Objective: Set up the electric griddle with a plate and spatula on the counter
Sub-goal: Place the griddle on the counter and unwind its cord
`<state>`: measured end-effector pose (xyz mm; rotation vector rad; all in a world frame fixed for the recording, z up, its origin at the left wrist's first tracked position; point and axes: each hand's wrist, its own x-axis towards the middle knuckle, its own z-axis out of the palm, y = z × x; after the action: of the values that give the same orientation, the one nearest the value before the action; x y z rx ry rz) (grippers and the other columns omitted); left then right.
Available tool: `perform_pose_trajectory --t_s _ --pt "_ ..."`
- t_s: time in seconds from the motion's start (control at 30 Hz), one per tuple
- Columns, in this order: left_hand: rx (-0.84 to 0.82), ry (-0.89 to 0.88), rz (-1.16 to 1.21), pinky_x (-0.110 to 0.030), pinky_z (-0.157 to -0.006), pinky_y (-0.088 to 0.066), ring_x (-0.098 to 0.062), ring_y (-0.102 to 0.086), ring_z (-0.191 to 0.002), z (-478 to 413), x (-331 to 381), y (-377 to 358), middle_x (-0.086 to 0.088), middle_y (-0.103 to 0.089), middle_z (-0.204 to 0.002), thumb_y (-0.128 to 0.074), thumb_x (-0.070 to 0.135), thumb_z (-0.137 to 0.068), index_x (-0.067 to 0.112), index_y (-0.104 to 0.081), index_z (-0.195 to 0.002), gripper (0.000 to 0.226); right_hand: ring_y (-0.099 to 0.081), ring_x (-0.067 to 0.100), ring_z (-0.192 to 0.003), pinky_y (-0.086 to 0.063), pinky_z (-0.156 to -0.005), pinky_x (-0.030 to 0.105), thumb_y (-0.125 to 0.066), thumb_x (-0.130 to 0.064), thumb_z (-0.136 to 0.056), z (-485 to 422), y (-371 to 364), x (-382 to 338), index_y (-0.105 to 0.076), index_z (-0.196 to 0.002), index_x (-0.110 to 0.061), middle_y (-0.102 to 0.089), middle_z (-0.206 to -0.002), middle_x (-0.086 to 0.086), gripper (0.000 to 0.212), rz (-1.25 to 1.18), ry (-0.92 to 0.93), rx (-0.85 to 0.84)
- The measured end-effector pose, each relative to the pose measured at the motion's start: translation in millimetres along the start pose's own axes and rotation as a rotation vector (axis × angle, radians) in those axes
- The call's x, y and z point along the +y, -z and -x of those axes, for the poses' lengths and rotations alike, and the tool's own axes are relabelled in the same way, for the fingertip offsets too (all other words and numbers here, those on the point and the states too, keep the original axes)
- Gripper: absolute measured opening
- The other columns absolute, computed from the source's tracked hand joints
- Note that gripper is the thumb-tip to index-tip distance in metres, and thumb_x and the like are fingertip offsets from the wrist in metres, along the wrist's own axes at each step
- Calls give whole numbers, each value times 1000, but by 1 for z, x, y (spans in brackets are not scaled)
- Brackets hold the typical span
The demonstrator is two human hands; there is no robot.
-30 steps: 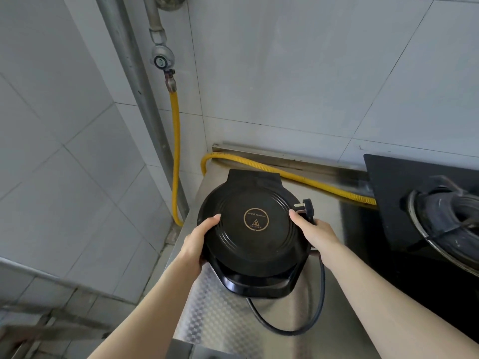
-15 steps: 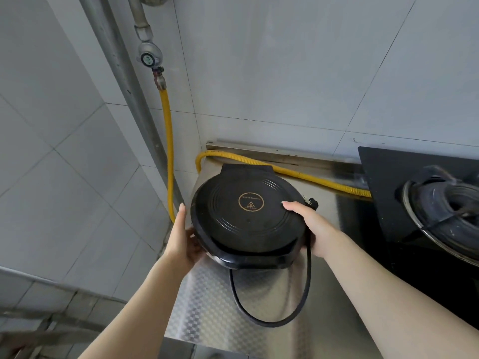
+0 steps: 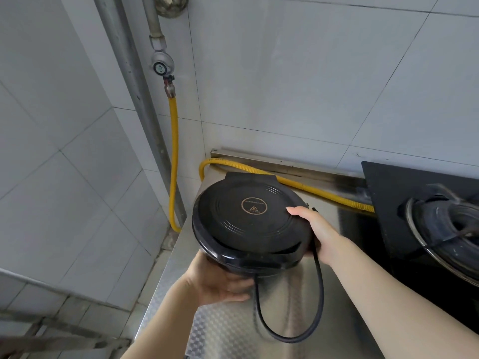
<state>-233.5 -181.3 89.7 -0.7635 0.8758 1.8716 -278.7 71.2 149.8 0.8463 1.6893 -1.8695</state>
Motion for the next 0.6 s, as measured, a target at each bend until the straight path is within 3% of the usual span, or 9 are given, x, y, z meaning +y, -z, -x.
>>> perform_pose_trajectory --t_s 0.07,0.13,0.2,0.27,0.37,0.47,0.53,0.6 --pt "-22 4 -9 -55 -95 -42 -45 -59 -112 0 -1 -2 -27 -61 -124 -37 61 -82 1 -69 -111 74 -72 26 -84 -56 -60 29 -80 -44 -61 1 1 -3 -71 -100 -21 -78 -84 4 47 21 -6 22" --pt "-21 -127 27 -53 -85 -52 -44 -63 -105 0 5 0 -24 -66 -117 -57 55 -74 3 -66 -114 66 -72 25 -85 -55 -59 28 -81 -43 -58 2 4 -5 -71 -101 -20 -78 -82 4 49 41 -13 36" --pt "57 -275 120 -48 -74 -57 -41 -67 -97 -1 20 3 -19 -71 -108 -64 66 -68 10 -66 -113 72 -71 25 -86 -54 -58 28 -82 -41 -59 3 5 -6 -72 -100 -21 -78 -81 4 47 63 -12 44" --pt "139 -316 100 -46 -76 -56 -38 -68 -97 5 39 4 -15 -73 -105 -64 77 -58 16 -69 -108 79 -70 25 -89 -54 -63 29 -82 -41 -59 5 5 -4 -73 -100 -20 -77 -88 6 47 91 -8 43" --pt "153 -348 -112 -39 -72 -57 -32 -72 -90 12 52 0 -13 -74 -103 -83 51 -52 13 -65 -112 74 -66 26 -96 -53 -74 34 -80 -45 -63 5 7 0 -71 -103 -19 -73 -104 8 49 106 -5 41" --pt "130 -433 -128 -36 -71 -55 -28 -73 -86 11 46 -8 -12 -75 -99 -83 38 -50 12 -72 -102 59 -61 29 -110 -50 -94 41 -68 -64 -72 4 13 -1 -61 -120 -22 -66 -121 9 64 -4 3 56" --pt "92 -502 -73 -36 -75 -53 -28 -72 -90 9 43 -15 -11 -74 -102 -76 36 -58 15 -77 -93 41 -59 33 -115 -47 -99 44 -55 -76 -73 3 21 -4 -60 -124 -19 -65 -123 11 77 -130 17 59" --pt "62 -570 -21 -38 -80 -53 -28 -70 -96 10 49 -23 -10 -74 -105 -70 33 -67 16 -77 -95 34 -63 33 -109 -52 -93 44 -51 -75 -77 5 28 -8 -68 -114 -16 -72 -112 13 72 -226 47 50"
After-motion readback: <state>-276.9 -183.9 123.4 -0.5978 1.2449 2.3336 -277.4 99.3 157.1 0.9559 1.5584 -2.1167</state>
